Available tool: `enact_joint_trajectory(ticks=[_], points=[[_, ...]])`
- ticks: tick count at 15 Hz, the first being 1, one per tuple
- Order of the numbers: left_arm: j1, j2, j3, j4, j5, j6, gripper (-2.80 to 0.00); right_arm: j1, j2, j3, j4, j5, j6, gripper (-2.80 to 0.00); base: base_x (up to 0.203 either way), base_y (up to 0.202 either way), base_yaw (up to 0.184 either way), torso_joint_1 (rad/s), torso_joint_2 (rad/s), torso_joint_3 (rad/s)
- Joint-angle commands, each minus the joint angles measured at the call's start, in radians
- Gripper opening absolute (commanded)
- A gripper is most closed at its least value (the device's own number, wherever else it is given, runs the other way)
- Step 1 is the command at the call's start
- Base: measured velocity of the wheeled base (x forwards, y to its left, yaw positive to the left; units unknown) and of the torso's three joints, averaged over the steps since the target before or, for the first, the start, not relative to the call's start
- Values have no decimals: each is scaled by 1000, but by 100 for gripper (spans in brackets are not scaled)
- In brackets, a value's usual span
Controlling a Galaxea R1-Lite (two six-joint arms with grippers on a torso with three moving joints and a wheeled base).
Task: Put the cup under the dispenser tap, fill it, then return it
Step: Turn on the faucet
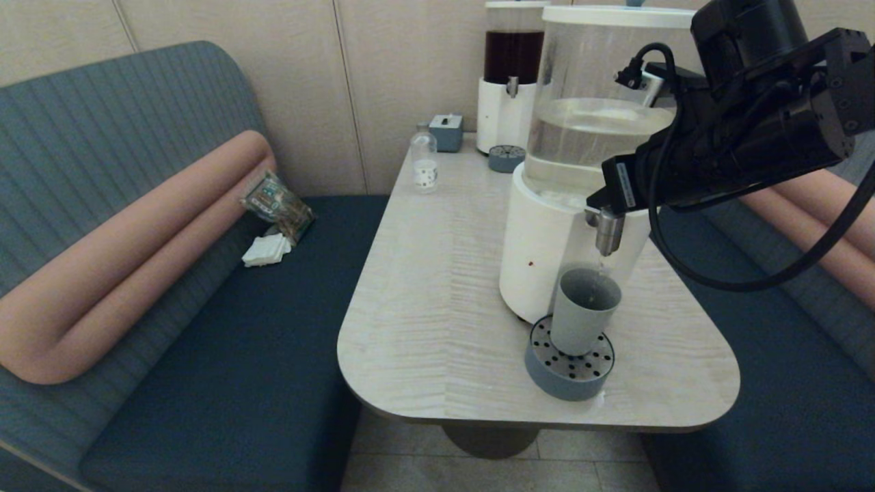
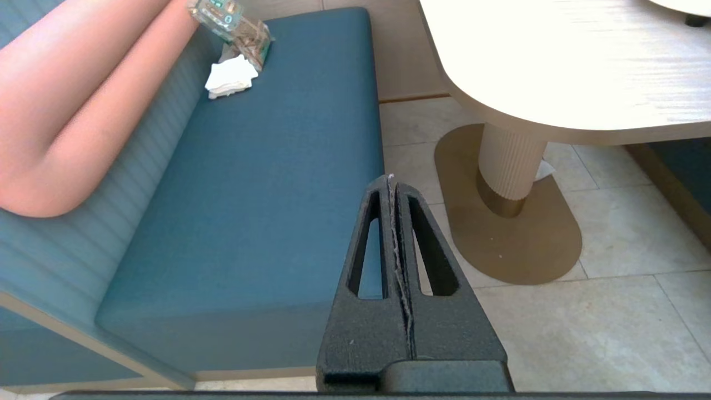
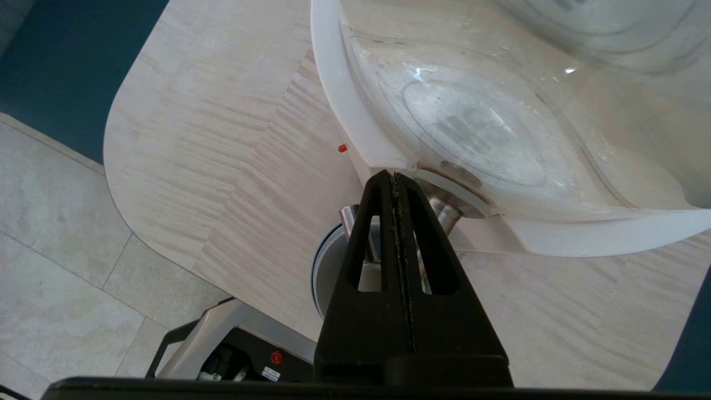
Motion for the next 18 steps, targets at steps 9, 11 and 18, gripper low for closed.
enact_joint_trajectory(ticks=[9, 11, 18], points=[[-1, -2, 0, -1, 0, 1, -280, -9, -3, -1, 5, 9, -3, -280, 0, 0, 0, 0, 0, 0], [0, -2, 0, 0, 0, 1, -280, -22, -25, -3, 5, 6, 0, -280, 0, 0, 0, 0, 0, 0], [0, -2, 0, -1, 0, 1, -280, -55, -205, 46, 10, -10, 5, -280, 0, 0, 0, 0, 0, 0]])
